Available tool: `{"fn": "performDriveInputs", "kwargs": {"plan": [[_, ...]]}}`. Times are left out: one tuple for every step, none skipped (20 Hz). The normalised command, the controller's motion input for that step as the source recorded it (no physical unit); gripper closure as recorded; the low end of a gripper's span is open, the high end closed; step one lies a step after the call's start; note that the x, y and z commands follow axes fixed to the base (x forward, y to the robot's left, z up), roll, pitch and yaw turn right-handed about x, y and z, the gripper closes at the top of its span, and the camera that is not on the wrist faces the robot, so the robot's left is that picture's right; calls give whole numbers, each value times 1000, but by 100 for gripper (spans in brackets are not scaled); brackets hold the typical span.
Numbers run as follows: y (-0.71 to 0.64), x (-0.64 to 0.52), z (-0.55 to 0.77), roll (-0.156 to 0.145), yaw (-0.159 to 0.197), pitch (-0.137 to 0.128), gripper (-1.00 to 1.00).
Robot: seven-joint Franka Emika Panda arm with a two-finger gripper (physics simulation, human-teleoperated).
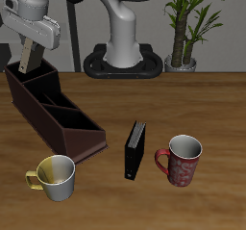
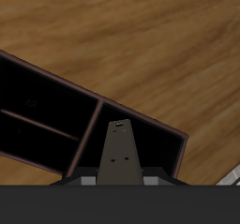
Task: Place the yellow book into the right desk caddy's right compartment
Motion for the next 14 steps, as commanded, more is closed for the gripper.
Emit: {"fn": "performDriveInputs", "kwargs": {"plan": [[-8, 22, -62, 8, 6, 5, 100], [-93, -14, -95, -31, 9, 1, 100], [-123, 6, -89, -33, -13, 21, 100], [-289, 124, -85, 7, -35, 35, 100], [-191, 50, -67, -108, -4, 4, 100], [-132, 78, -105, -5, -12, 34, 100], [5, 41, -96, -4, 9, 2, 100], [-129, 49, -151, -55, 1, 22, 100], [-47, 49, -115, 44, -11, 21, 100], [-85, 34, -116, -27, -9, 24, 100], [-22, 64, -180, -14, -10, 20, 100], [61, 43, -121, 12, 18, 22, 100], [1, 137, -296, 7, -2, 44, 100], [92, 14, -194, 14, -12, 34, 100]]}}
